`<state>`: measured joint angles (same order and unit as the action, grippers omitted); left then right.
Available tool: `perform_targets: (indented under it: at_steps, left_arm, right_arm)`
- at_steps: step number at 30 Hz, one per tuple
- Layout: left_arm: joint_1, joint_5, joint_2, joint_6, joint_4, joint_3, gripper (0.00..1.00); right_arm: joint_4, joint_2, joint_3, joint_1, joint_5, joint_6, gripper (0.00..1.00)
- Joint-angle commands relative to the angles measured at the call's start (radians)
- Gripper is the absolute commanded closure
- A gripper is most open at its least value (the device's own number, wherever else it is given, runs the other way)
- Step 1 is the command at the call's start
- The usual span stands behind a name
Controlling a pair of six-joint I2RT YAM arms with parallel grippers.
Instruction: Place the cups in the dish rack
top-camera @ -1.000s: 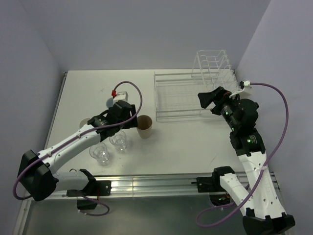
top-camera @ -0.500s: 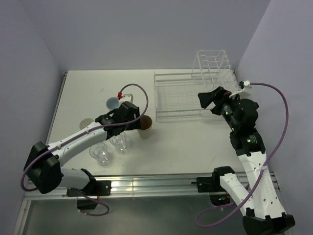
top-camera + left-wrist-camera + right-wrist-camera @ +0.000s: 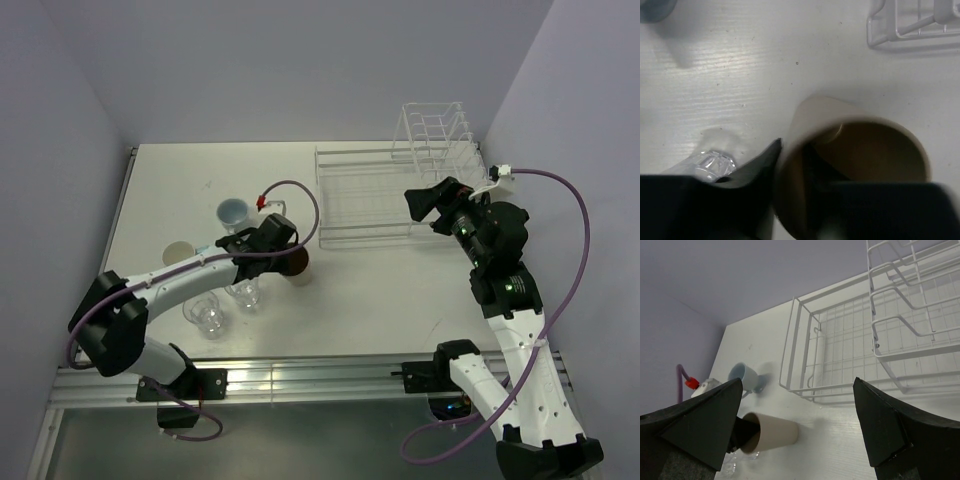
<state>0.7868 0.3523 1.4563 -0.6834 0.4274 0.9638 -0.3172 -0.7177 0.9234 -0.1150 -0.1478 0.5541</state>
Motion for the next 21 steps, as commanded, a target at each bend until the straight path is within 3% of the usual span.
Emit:
perform_targets:
  at_steps: [1,3,8,13,17,21]
  left_arm:
    - [0.008,-0.001,0.003,-0.018,-0.032,0.009,0.83]
    - [0.008,0.017,-0.014,-0.025,-0.026,0.012,1.0]
    - [0.0,0.013,-0.189,-0.015,0.007,0.05,1.0]
    - [-0.064,-0.194,-0.348,0.018,-0.013,0.136,1.0]
    - [-0.112,-0.36,-0.369,0.036,-0.013,0.196,1.0]
    - [-0.159,-0.579,-0.378,0.004,-0.134,0.187,1.0]
  right_arm:
    - [0.007,0.0,0.003,0.003,0.004,-0.022,0.01]
    - [0.003,-0.003,0.006,0.003,0.001,-0.023,0.01]
    - [0.006,-0.009,0.021,0.003,-0.056,-0.042,0.01]
    - [0.026,-0.026,0.054,0.002,-0.162,-0.033,0.01]
    - [0.043,-0.038,0.098,-0.015,-0.234,-0.016,0.01]
    - [0.089,-0.045,0.112,-0.064,-0.297,0.015,0.01]
